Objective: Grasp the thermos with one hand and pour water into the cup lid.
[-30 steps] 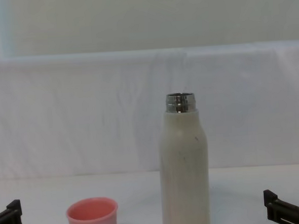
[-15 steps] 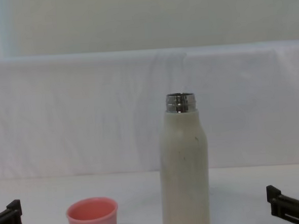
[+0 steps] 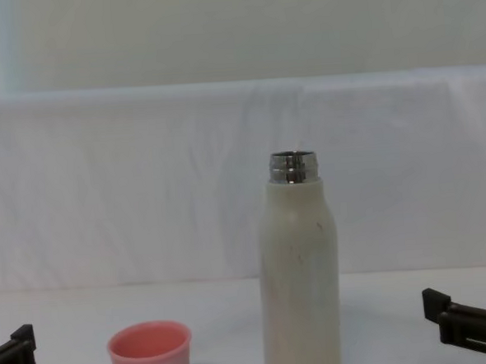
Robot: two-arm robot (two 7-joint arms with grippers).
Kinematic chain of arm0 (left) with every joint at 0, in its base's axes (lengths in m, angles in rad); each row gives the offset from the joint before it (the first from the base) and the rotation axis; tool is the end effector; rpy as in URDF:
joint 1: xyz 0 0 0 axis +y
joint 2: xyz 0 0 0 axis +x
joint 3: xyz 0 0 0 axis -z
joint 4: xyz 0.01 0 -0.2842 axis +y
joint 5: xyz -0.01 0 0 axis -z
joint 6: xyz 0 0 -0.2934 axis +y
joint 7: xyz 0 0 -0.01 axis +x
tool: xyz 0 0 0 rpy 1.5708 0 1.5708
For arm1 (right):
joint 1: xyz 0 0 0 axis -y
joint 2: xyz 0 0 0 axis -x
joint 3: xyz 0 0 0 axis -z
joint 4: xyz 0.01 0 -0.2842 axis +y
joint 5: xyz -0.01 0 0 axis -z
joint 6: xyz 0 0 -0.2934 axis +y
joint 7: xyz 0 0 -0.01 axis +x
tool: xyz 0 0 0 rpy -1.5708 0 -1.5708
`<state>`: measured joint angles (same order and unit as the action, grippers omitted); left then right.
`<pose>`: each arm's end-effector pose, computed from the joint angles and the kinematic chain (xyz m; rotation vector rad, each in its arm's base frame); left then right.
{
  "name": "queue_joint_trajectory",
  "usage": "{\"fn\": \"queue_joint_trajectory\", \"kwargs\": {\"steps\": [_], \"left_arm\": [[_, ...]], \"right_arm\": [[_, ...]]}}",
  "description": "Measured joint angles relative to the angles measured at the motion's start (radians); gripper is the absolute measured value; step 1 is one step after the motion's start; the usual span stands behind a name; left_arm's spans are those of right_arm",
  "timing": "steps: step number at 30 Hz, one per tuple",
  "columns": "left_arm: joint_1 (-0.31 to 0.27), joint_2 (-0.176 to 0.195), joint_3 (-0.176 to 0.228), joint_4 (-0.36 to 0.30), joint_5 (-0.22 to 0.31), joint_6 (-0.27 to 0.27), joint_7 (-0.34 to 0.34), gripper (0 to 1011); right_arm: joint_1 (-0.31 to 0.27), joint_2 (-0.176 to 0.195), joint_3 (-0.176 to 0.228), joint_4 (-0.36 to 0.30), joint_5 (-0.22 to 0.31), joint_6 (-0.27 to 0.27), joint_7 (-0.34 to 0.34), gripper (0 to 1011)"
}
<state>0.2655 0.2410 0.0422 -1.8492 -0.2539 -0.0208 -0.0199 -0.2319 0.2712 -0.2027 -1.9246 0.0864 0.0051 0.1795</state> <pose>0.2391 0.0378 -0.2798 -0.0381 0.0141 1.4459 0.2387 0.0073 -0.2595 -0.0418 -0.1393 -1.1149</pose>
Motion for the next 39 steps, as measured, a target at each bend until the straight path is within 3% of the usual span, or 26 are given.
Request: {"fn": "queue_joint_trajectory", "kwargs": {"steps": [7, 15, 27, 39], "left_arm": [[0.0, 0.0, 0.0, 0.0, 0.0, 0.0, 0.0, 1001], [0.0, 0.0, 0.0, 0.0, 0.0, 0.0, 0.0, 1001], [0.0, 0.0, 0.0, 0.0, 0.0, 0.0, 0.0, 1001], [0.0, 0.0, 0.0, 0.0, 0.0, 0.0, 0.0, 1001]], "right_arm": [[0.019, 0.03, 0.001, -0.008, 0.048, 0.028, 0.078, 1000], [0.073, 0.037, -0.025, 0.04, 0.106, 0.05, 0.122, 1000], [0.162, 0.021, -0.077, 0.127, 0.153, 0.066, 0.13, 999], [0.224, 0.002, -0.107, 0.193, 0.153, 0.073, 0.107, 1000]]}}
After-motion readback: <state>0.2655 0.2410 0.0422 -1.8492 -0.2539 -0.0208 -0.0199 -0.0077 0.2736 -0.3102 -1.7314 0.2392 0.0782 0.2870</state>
